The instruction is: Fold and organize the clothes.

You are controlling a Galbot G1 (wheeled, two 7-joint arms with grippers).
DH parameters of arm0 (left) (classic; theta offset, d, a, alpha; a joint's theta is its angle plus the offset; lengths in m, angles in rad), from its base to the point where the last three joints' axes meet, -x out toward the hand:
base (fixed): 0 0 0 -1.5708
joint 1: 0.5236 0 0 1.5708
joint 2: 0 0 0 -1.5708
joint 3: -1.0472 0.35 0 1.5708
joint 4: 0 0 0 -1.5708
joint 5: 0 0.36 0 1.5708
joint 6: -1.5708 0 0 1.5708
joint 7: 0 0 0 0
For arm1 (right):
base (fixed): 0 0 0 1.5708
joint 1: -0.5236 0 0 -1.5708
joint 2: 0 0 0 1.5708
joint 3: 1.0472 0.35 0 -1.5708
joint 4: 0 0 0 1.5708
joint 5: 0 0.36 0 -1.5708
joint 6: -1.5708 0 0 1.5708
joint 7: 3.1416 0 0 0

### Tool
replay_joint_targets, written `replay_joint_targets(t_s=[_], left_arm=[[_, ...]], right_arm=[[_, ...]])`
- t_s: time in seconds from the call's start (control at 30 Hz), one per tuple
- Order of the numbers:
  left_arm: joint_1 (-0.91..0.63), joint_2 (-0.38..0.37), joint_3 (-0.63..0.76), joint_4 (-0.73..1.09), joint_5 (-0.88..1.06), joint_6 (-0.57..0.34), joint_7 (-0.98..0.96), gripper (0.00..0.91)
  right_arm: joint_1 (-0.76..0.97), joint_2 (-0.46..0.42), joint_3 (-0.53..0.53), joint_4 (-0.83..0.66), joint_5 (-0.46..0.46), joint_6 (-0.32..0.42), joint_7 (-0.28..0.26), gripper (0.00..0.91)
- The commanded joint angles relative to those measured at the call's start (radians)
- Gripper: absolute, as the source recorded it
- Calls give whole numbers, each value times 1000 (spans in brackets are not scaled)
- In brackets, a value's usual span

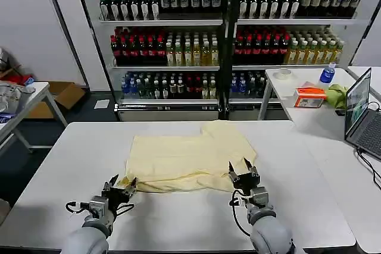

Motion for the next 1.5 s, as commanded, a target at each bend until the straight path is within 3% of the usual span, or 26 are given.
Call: replay_joint_targets(t_s=[0.03, 0.43, 0.47, 0.53, 0.57, 0.6, 0.67, 0.7, 0.73, 0.8, 1.5], left_arm=[[55, -19, -28, -18, -19, -2, -2, 907], [-20, -12, 15, 69, -46, 10, 1, 907], [-27, -10, 17, 74, -52, 11, 1, 877], [-39, -8, 19, 85, -61, 13, 1, 453], [-40, -7, 20, 87, -62, 14, 1, 353], [-49, -5, 22, 93, -68, 14, 1, 181], [-54, -3, 23, 96, -70, 13, 1, 81], [-57, 0, 24, 97, -72, 13, 1, 60], [-58, 1, 24, 98, -72, 13, 1, 40], [-58, 4, 23, 101, -76, 14, 1, 30], [3, 13, -21, 19, -140, 13, 20, 20]], right_arm=[[-143, -1, 72, 81, 4, 8, -1, 907], [-135, -6, 101, 25, 147, -87, 37, 907], [-132, -5, 100, 20, 163, -93, 41, 907], [-127, -4, 95, 9, 170, -101, 42, 907], [-126, -4, 92, 4, 172, -102, 42, 907], [-120, -2, 85, -6, 177, -107, 43, 826], [-115, -1, 77, -16, 182, -111, 41, 302], [-112, 1, 72, -22, 190, -115, 41, 181], [-110, 1, 70, -23, 193, -117, 41, 71], [-106, 3, 65, -35, 196, -117, 41, 0], [-125, -27, 73, 9, 197, -106, 27, 0]])
